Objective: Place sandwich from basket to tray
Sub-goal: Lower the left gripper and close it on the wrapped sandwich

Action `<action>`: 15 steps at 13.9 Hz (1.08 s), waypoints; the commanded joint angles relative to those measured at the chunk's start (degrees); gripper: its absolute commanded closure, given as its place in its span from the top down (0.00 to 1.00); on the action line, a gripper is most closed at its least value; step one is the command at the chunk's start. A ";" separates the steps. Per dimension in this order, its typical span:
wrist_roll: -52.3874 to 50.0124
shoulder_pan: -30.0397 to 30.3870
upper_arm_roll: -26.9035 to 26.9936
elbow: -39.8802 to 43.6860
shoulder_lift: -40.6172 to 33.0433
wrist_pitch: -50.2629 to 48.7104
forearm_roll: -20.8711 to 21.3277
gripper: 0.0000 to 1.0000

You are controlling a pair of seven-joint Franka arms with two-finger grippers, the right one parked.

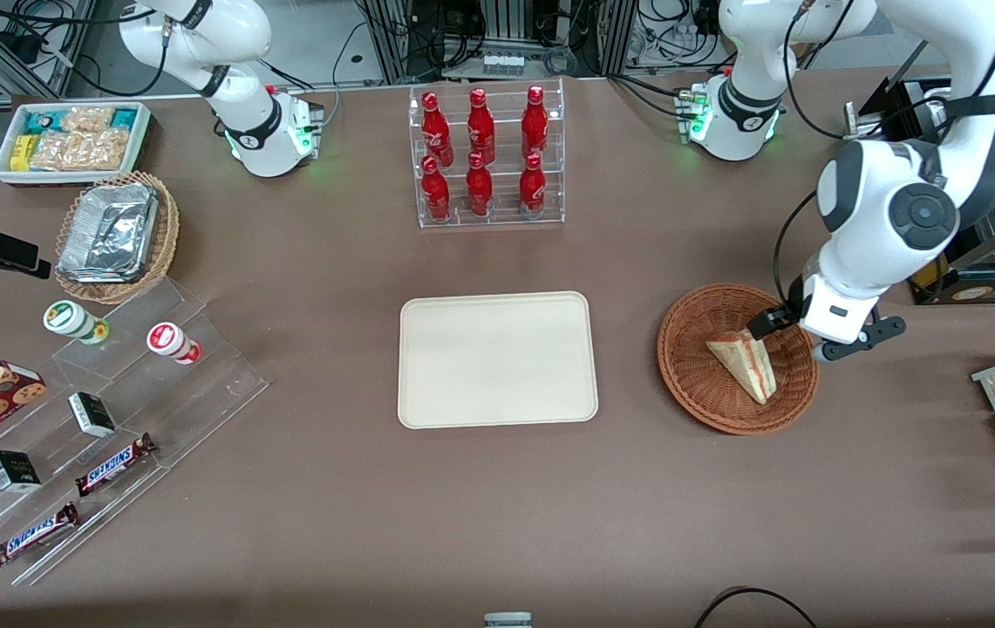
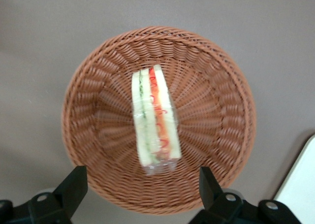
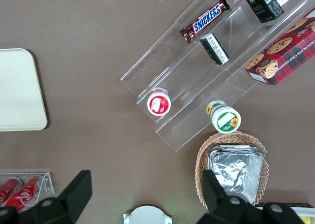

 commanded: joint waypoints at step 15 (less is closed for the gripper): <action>-21.20 -1.30 0.30 -3.85 8.76 14.06 0.89 1.00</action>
